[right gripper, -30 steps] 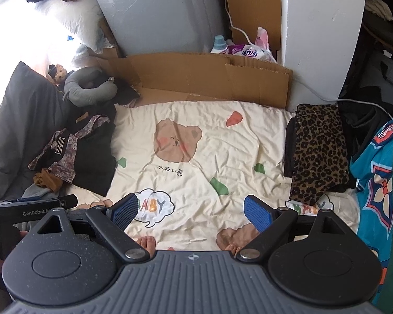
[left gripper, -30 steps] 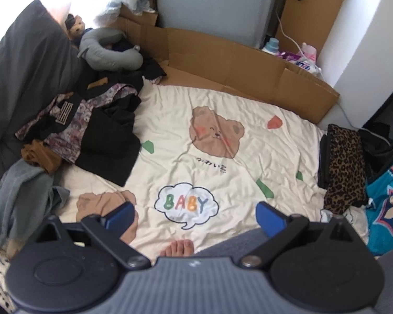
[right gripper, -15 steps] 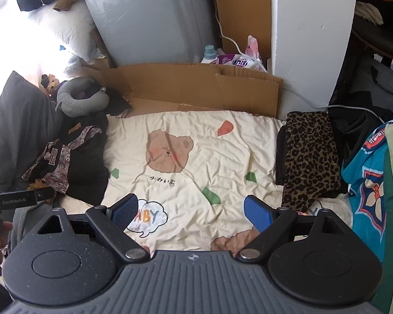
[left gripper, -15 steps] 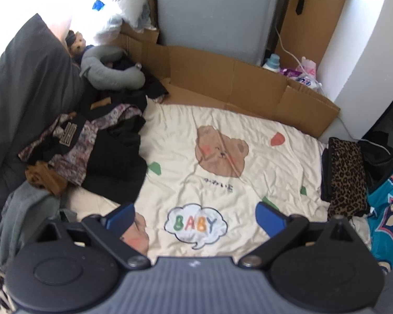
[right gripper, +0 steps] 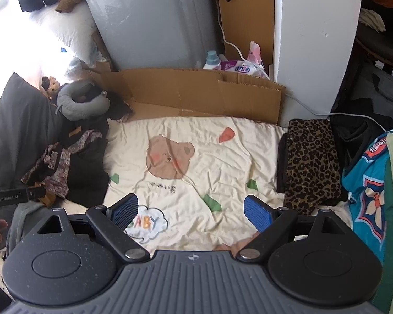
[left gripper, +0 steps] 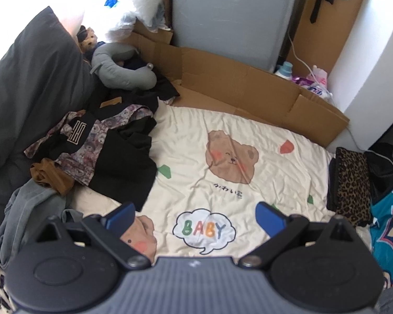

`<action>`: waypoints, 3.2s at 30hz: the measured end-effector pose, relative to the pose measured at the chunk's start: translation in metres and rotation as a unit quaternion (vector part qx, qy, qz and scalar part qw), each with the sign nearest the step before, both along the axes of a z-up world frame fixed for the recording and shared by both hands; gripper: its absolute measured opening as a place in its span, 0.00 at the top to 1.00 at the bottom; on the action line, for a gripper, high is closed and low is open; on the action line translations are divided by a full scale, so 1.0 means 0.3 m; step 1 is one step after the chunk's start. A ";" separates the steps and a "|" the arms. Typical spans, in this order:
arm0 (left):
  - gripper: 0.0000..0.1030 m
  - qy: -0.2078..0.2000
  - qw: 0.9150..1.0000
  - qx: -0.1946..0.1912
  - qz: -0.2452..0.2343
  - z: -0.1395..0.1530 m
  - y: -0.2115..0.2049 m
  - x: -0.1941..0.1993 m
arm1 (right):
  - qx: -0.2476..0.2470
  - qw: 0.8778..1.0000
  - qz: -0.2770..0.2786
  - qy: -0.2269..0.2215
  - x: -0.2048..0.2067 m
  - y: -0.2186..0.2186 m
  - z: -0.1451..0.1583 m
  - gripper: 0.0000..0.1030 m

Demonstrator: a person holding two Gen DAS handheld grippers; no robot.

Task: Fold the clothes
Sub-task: 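Move the left gripper toward the black bear-print shirt on the clothes pile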

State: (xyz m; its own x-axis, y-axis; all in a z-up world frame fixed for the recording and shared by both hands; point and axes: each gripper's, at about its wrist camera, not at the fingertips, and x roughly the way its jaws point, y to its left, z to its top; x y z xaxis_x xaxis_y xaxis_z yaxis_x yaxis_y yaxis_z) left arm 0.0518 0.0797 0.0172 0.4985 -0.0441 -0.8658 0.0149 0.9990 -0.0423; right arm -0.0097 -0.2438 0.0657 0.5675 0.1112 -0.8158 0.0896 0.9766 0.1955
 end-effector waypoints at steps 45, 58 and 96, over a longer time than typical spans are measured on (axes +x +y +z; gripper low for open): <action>0.05 0.006 0.993 0.024 0.115 -0.167 0.523 0.219 | 0.006 0.996 0.090 -0.021 0.406 0.193 -0.178 0.11; 0.06 0.009 0.992 0.021 0.127 -0.272 0.605 0.277 | -0.003 0.986 0.163 -0.024 0.535 0.264 -0.243 0.11; 0.48 -0.016 0.978 -0.007 0.206 -0.866 0.761 0.417 | 0.072 0.968 0.236 -0.050 0.722 0.319 -0.876 0.12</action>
State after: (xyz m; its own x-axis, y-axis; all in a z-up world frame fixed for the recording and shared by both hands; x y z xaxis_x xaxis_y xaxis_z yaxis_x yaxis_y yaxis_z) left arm 0.1768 0.3081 -0.2425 0.5037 0.1546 -0.8499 -0.3868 0.9201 -0.0618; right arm 0.2067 -0.1482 -0.1971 0.5001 0.4865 -0.7164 -0.3864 0.8657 0.3182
